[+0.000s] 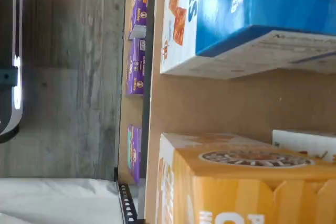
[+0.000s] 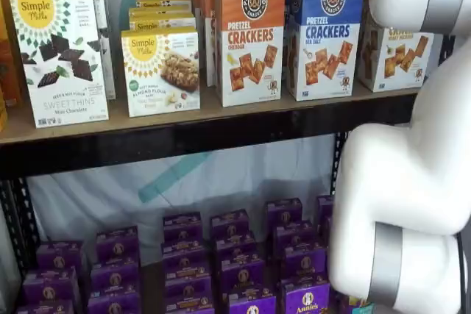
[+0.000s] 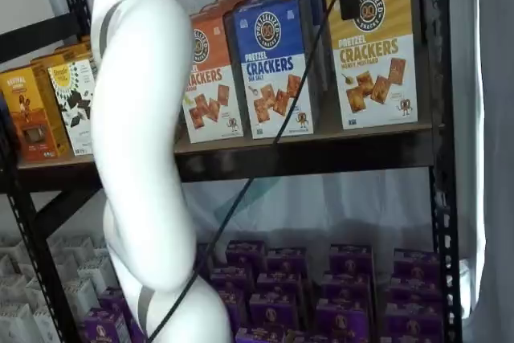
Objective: Retrieve the yellow and white box located on the top shelf, the sixth one from the left
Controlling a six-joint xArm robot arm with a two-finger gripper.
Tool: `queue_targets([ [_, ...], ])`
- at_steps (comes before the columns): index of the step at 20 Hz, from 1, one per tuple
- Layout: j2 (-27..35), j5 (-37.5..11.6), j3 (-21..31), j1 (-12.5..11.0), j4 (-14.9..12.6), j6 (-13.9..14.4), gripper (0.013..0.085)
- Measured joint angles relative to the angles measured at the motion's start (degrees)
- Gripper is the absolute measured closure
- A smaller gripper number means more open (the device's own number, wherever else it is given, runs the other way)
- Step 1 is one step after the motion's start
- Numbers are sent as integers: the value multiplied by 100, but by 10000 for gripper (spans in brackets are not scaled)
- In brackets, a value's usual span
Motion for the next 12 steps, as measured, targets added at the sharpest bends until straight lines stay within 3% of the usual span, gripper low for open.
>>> queue_targets([
  [10,37,5,11,9,54,33,130],
  [12,42,-3,5,21,33,35,210],
])
